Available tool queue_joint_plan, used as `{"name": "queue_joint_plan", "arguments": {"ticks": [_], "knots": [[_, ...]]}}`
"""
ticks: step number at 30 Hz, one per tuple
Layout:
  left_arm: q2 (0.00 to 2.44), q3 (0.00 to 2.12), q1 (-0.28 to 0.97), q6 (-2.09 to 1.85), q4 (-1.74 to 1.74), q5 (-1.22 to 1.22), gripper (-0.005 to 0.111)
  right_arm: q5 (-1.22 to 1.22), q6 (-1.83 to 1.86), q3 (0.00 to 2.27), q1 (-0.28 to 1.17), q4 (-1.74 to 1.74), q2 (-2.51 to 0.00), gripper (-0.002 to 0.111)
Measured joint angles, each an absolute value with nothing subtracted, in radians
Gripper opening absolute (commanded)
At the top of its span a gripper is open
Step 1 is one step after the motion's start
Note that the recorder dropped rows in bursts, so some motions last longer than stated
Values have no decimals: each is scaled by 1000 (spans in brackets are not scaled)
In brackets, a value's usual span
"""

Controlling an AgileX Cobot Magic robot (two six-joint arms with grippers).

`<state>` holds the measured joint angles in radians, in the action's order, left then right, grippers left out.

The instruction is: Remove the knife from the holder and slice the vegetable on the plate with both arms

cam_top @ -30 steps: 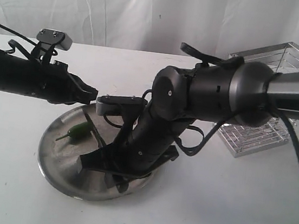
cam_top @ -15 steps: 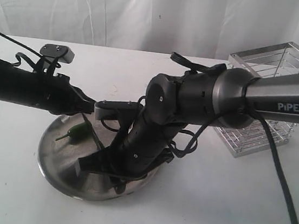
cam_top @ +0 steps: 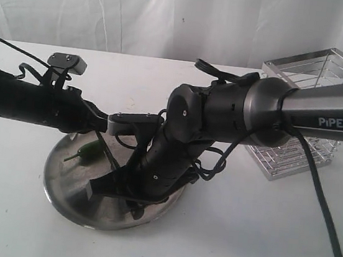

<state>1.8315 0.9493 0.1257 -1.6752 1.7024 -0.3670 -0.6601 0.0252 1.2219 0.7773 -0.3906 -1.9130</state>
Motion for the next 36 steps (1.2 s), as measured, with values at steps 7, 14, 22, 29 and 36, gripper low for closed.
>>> {"name": "queue_joint_plan", "arguments": {"ticks": [7,14,22,29,36], "knots": [[1831,949,126,-1693,1707,-367,0,-650,25,1222,777,-388,-1913,0],[1831,949,126,-1714,1707,-367,0,-636,11,1222,777,-382,-1924,0],[1831,949,126,-1716,1707,-367,0,-635,0,1222,777,-376,-1940,0],[1903,949,126,-1720,1721,-374,0,-634,-8,1222,777,-376,-1940,0],[1937,951,126,-1772,1724,-371,0,-648,-8,1222,777,-374,-1943,0]]}}
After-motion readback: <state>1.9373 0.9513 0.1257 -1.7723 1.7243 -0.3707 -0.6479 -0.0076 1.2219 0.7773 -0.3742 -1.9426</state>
